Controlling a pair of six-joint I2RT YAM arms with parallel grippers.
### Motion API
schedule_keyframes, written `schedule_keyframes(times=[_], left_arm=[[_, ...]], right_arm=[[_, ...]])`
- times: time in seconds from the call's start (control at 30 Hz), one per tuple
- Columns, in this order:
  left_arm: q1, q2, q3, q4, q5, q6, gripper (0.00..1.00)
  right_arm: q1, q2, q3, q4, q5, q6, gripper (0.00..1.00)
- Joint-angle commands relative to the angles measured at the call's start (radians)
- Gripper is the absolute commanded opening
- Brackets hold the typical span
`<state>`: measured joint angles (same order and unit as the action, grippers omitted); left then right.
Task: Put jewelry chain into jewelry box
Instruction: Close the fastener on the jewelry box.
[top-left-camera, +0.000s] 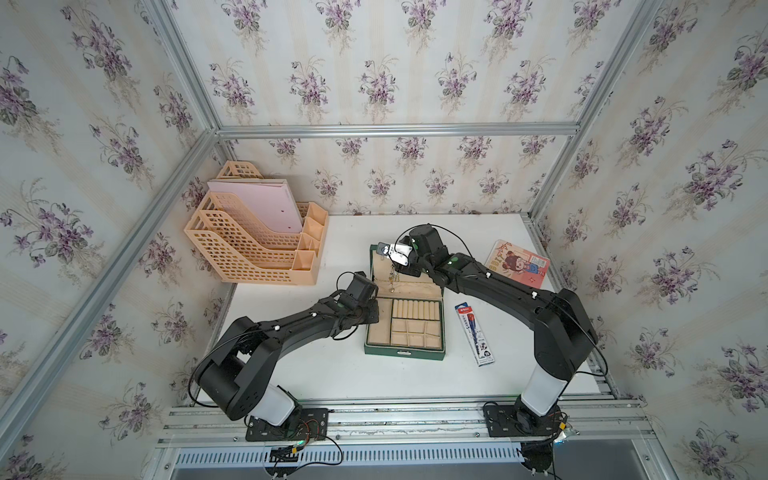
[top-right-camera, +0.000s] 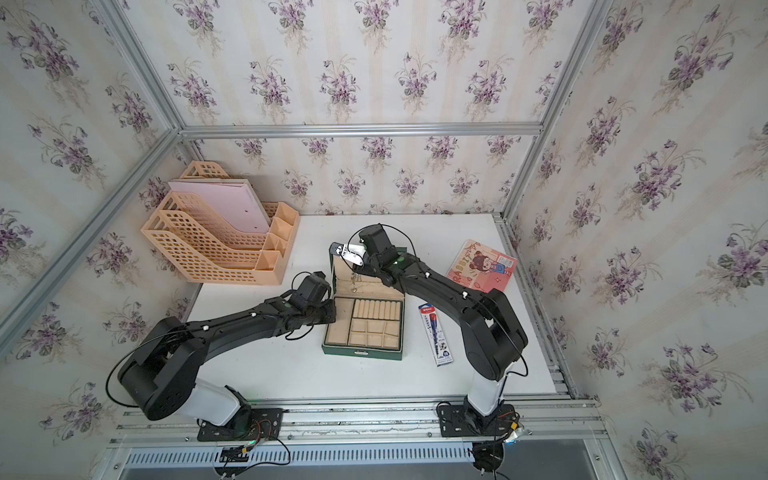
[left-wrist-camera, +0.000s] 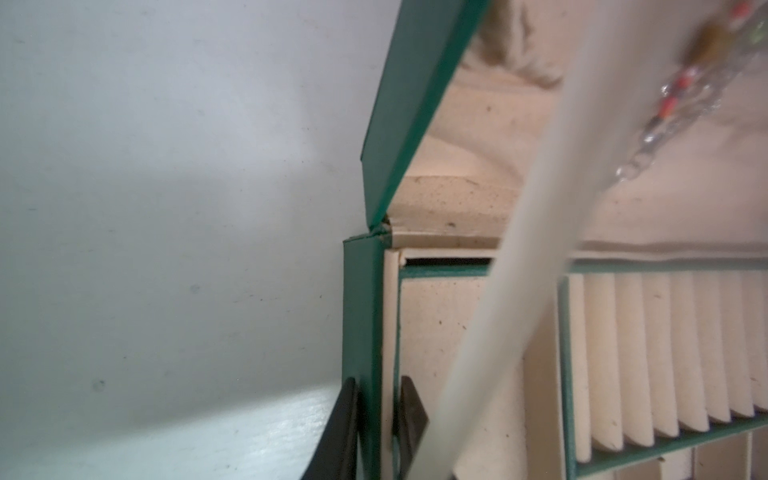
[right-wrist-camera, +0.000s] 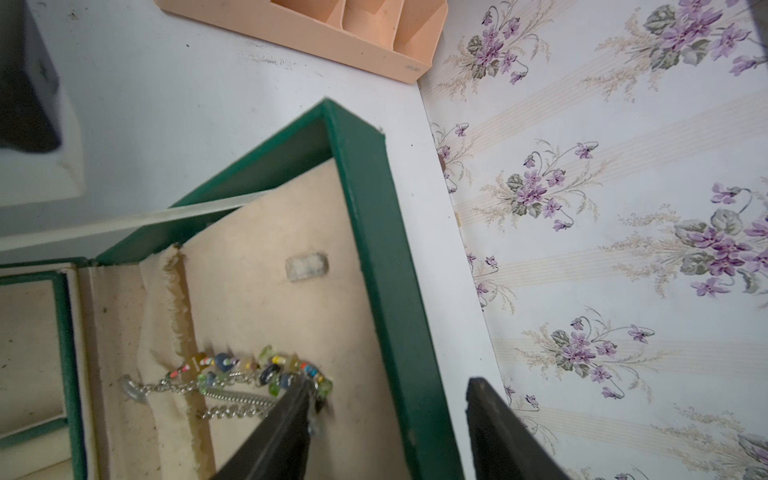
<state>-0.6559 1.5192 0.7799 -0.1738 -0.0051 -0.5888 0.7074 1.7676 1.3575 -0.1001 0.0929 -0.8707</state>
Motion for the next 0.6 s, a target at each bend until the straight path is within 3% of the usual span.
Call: schedule_keyframes(times=[0.0, 0.57], left_arm=[[-0.002, 0.004, 0.001, -0.053, 0.015, -0.010, 0.00], [-0.003, 0.001, 0.007, -0.064, 0.008, -0.004, 0.00]], right_arm=[[-0.002, 0.000, 0.006, 0.031, 0.010, 0.010, 0.60], [-0.005, -0.011, -0.003, 0.025, -0.005, 0.014, 0.49]])
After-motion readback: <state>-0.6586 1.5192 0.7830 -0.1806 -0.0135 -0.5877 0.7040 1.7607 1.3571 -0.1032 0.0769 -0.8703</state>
